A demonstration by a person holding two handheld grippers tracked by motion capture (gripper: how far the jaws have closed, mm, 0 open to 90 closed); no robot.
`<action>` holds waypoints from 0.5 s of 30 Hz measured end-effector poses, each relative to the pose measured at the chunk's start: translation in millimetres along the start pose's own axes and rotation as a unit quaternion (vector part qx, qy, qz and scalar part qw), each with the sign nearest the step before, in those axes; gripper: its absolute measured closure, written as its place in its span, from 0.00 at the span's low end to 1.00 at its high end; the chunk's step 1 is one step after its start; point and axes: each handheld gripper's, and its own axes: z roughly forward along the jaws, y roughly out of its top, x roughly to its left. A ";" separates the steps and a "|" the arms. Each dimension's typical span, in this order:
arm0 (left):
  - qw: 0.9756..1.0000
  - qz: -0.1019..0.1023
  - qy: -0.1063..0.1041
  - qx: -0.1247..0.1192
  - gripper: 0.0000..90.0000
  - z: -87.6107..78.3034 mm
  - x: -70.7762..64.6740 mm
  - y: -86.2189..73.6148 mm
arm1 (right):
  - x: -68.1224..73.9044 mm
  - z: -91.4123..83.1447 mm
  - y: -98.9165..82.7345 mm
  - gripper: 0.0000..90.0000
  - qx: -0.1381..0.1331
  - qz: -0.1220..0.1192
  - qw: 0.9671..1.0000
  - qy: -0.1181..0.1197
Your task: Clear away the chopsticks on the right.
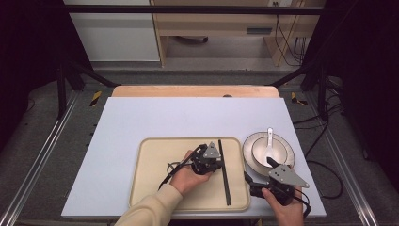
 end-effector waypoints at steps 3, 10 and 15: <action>1.000 0.009 -0.006 0.007 0.99 -0.6 -3.3 -2.2 | 0.2 -0.3 0.0 0.08 0.001 0.001 1.000 0.000; 1.000 0.011 -0.009 -0.001 1.00 -0.3 -7.1 -3.9 | 0.2 -0.1 0.0 0.08 0.001 0.001 1.000 0.000; 1.000 0.012 -0.011 -0.016 0.97 -5.7 -8.6 -6.1 | 0.4 0.1 -0.1 0.08 0.001 0.000 1.000 0.003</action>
